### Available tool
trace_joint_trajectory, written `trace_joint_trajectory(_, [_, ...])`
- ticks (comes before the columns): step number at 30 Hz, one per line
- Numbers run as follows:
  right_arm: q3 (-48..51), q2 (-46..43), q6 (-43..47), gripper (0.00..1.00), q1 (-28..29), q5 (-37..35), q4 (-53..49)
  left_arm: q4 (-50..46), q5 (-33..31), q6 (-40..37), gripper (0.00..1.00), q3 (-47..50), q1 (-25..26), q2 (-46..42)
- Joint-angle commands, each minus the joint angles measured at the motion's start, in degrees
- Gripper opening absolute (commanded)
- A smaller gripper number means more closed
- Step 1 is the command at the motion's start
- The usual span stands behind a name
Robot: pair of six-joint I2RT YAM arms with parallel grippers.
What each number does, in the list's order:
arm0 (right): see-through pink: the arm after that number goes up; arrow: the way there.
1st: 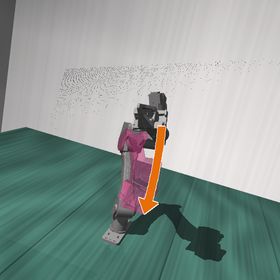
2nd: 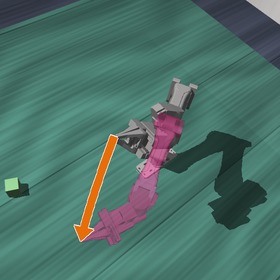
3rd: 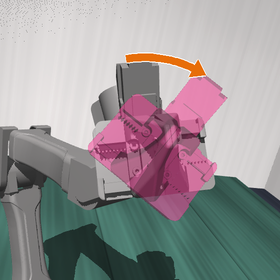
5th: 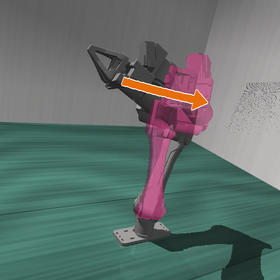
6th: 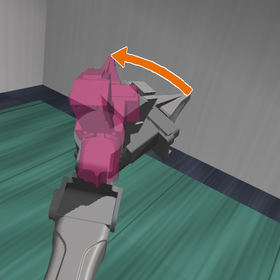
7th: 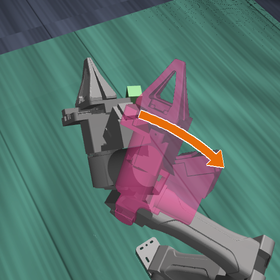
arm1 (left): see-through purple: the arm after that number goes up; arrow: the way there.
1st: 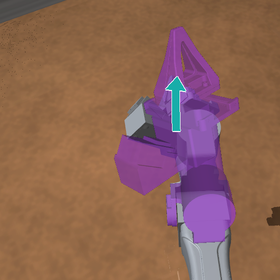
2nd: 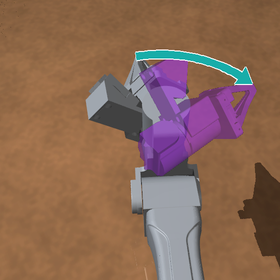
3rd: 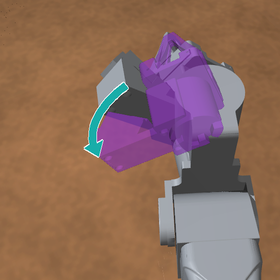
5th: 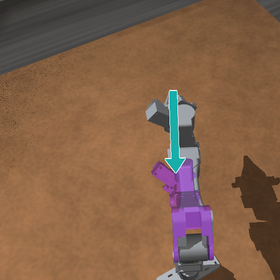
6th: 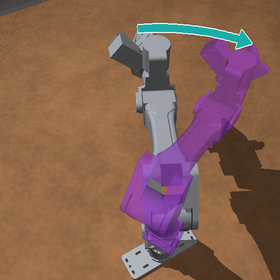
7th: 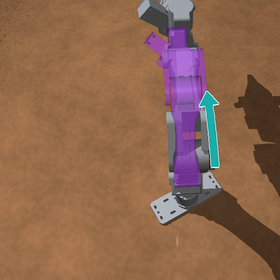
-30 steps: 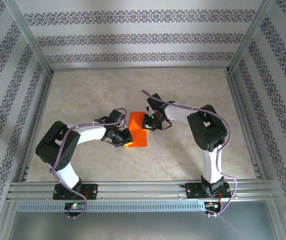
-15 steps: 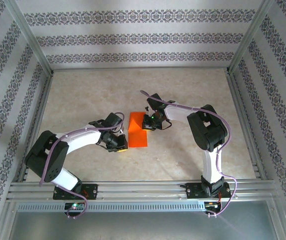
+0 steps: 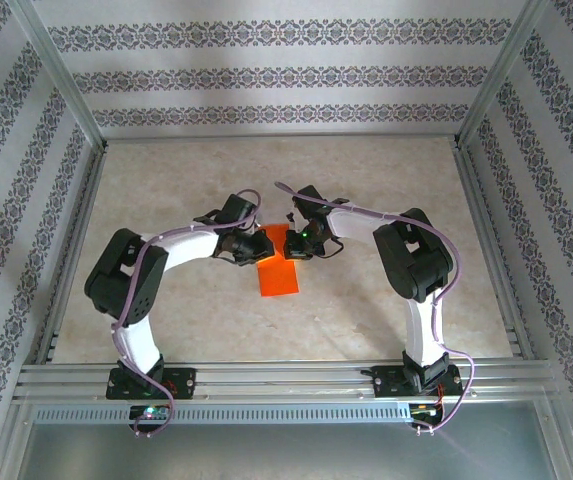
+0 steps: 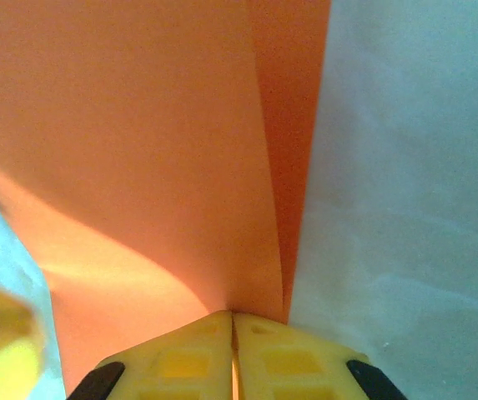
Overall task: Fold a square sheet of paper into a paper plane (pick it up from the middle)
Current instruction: First fold the square sheet of paper in half at the center of the table.
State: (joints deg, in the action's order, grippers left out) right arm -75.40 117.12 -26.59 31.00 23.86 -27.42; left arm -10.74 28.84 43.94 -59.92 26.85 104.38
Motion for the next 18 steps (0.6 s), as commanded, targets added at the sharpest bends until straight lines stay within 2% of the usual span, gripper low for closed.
trace_joint_trajectory(1, [3.8,7.1,0.9,0.1,-0.3,-10.8,-8.8,1.4,1.0,0.9,0.13,-0.9,-1.2,2.0])
trace_joint_trajectory(8, [3.3,7.8,1.5,0.1,-0.8,-12.9,-10.8,-1.3,-4.9,1.7,0.12,2.4,-5.3,4.1])
trace_joint_trajectory(15, [3.5,8.2,2.2,0.1,-1.6,-14.5,-11.9,-3.2,-4.4,-1.4,0.13,4.9,-11.2,-0.7])
trace_joint_trajectory(18, [3.3,8.0,2.2,0.1,-1.7,-14.4,-12.0,0.3,-2.0,-1.6,0.11,4.5,-10.7,-4.7])
